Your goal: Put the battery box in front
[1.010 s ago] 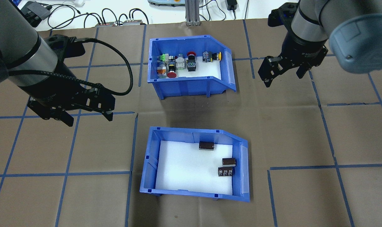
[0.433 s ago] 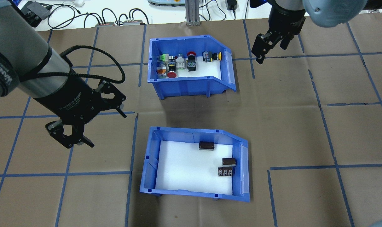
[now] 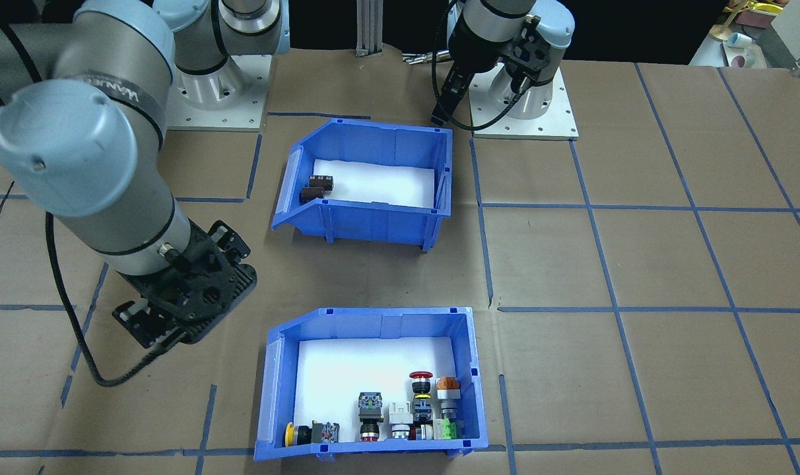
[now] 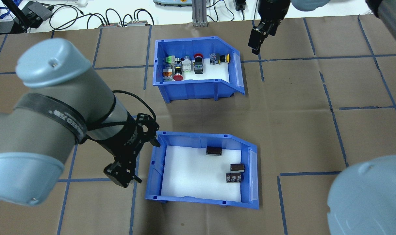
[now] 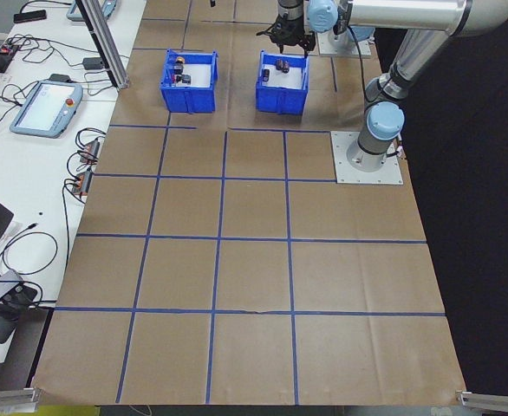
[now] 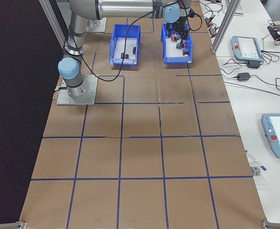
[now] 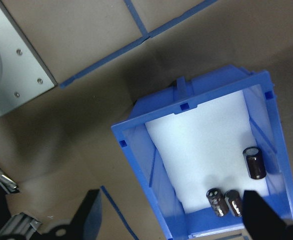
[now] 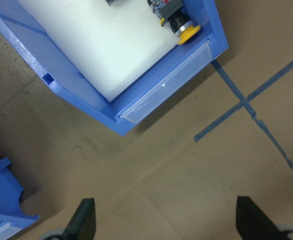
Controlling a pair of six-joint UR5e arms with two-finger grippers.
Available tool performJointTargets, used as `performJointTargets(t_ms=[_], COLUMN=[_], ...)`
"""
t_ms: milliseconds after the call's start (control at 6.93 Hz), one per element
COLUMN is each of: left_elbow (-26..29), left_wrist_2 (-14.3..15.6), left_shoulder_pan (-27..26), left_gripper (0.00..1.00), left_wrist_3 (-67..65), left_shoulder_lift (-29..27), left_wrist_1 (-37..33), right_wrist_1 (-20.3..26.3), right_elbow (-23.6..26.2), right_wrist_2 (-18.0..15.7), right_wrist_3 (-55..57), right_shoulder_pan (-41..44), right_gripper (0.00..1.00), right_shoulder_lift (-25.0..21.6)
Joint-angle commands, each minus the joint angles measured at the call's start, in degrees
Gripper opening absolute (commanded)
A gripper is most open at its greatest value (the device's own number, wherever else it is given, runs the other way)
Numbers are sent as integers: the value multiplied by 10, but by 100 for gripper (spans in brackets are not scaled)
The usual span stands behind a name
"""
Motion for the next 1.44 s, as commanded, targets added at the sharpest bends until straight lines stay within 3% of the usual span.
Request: performJointTargets(t_ms=[0,288,721,1010,1154,1298], left_elbow=[-94,-170,-196,-203,-207,-208], left_wrist_2=[-3,0,1,-1,-2,-2], left_shoulder_pan=[-51,-126,-129,-133,-133,-133], left_gripper=[99,99,99,98,63,42], left_wrist_3=[-130,-232,-237,-257,-258,-262], left_shoulder_lift=[8,0,-28,-54,-56,-61], left_wrist_1=[100,281,308,308,308,328], right_wrist_1=[8,9,2,-7,-8,-18], right_elbow=[-79,-85,-75,-73,-62,-36], right_wrist_2=[-2,-2,-1,-2,-2,-3], right_wrist_3=[-86,-112,-162,-159,-158,-156], right_shoulder_pan=[55,113,182,205,206,206], right_gripper=[100,100,100,100,100,100], right_shoulder_lift=[67,76,83,114,125,124])
